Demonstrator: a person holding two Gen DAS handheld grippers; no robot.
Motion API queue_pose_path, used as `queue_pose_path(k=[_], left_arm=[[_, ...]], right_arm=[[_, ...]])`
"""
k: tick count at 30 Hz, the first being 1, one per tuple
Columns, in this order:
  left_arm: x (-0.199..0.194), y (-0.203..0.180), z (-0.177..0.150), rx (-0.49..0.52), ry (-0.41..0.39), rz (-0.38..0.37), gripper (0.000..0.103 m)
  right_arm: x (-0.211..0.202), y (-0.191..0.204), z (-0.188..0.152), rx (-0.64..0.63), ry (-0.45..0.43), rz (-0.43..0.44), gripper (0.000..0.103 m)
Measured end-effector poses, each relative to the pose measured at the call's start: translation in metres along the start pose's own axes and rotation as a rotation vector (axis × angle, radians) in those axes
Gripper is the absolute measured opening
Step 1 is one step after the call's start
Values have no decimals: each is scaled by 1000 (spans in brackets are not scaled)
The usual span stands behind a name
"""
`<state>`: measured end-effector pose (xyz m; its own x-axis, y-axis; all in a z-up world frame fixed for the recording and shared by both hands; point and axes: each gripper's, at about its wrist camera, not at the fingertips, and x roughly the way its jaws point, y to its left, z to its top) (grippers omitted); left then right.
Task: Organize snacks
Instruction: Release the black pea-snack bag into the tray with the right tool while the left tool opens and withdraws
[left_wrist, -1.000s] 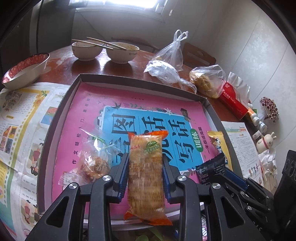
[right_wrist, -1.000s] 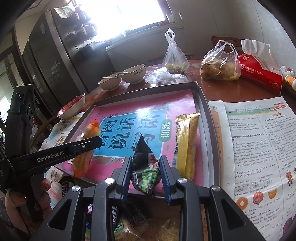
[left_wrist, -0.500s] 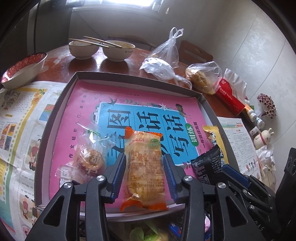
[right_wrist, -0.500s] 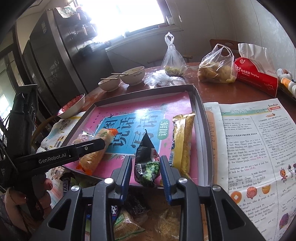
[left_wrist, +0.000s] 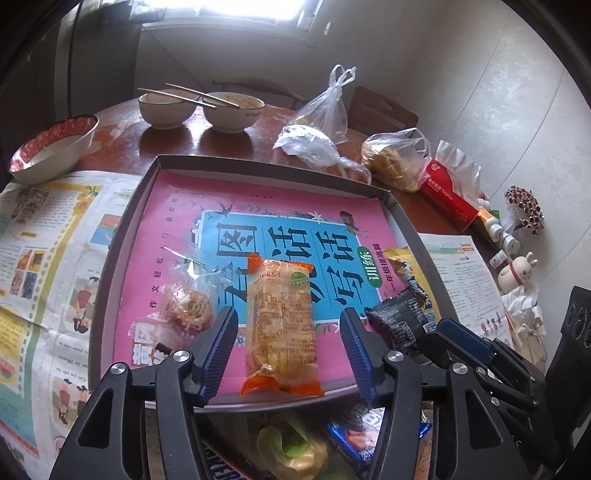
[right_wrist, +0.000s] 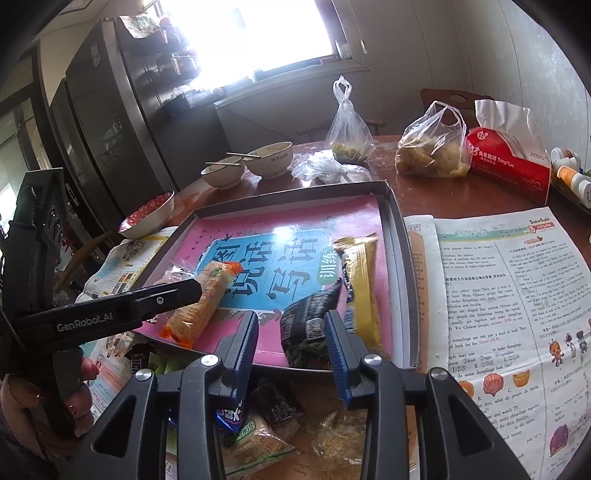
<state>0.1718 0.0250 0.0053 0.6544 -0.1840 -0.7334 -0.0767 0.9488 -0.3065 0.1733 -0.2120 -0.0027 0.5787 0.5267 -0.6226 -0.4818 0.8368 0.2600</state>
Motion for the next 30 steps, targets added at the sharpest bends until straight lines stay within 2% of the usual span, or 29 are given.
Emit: queue_pose_path(k=[14, 20, 30], left_arm=[[-22, -1, -4, 25, -39, 10, 74], [-30, 0, -5, 23, -49, -1, 76], [-48, 11, -7, 0, -70, -5, 76]], right_arm=[[-20, -5, 5, 10, -54, -9, 50], [-28, -6, 7, 9, -77, -10, 56], [-41, -4, 10, -3, -110, -5, 60]])
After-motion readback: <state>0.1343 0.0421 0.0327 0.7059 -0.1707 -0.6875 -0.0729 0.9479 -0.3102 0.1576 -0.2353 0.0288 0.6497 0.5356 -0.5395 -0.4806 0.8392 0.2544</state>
